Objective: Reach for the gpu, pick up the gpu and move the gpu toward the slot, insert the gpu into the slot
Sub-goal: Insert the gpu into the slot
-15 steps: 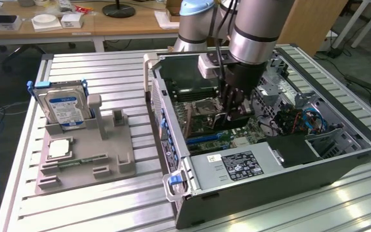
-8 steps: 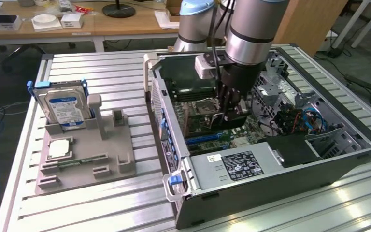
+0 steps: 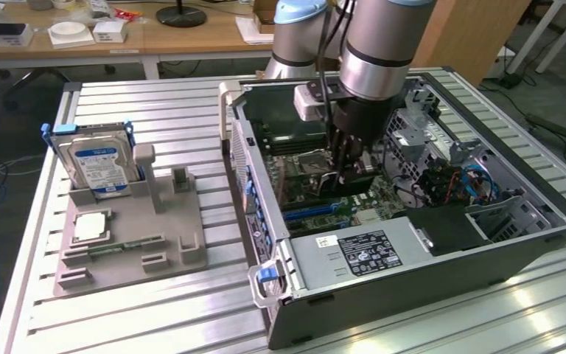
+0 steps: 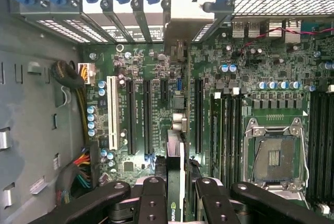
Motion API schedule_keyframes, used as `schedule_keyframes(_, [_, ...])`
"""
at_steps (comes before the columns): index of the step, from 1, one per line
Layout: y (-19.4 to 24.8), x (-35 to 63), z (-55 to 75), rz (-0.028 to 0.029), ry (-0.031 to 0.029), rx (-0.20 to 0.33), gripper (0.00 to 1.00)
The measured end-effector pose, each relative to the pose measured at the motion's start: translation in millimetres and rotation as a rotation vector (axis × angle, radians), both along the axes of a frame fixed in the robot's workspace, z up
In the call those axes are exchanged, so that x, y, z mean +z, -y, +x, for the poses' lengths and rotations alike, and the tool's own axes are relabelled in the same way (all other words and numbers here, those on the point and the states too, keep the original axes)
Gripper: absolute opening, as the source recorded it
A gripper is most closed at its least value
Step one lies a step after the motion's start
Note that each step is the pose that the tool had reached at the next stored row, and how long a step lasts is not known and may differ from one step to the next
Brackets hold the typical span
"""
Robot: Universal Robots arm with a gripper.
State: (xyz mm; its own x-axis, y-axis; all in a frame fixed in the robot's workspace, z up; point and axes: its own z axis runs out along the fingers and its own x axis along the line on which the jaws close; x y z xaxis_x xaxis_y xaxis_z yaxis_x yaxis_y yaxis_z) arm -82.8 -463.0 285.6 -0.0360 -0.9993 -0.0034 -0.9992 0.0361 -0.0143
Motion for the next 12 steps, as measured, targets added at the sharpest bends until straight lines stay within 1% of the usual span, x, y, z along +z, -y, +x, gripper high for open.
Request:
schedule_keyframes(5, [-0.4,-1.7,-3.1,-0.0003,-0.0002,0.003,0.26])
schedule_keyframes(9, [-1.3,-2.7,-3.2,0.0000,0.0000,0.041,0.26])
schedule_keyframes(12, [-1.3,-2.6,-3.2,-0.0001,0.0000,0.042,0.26])
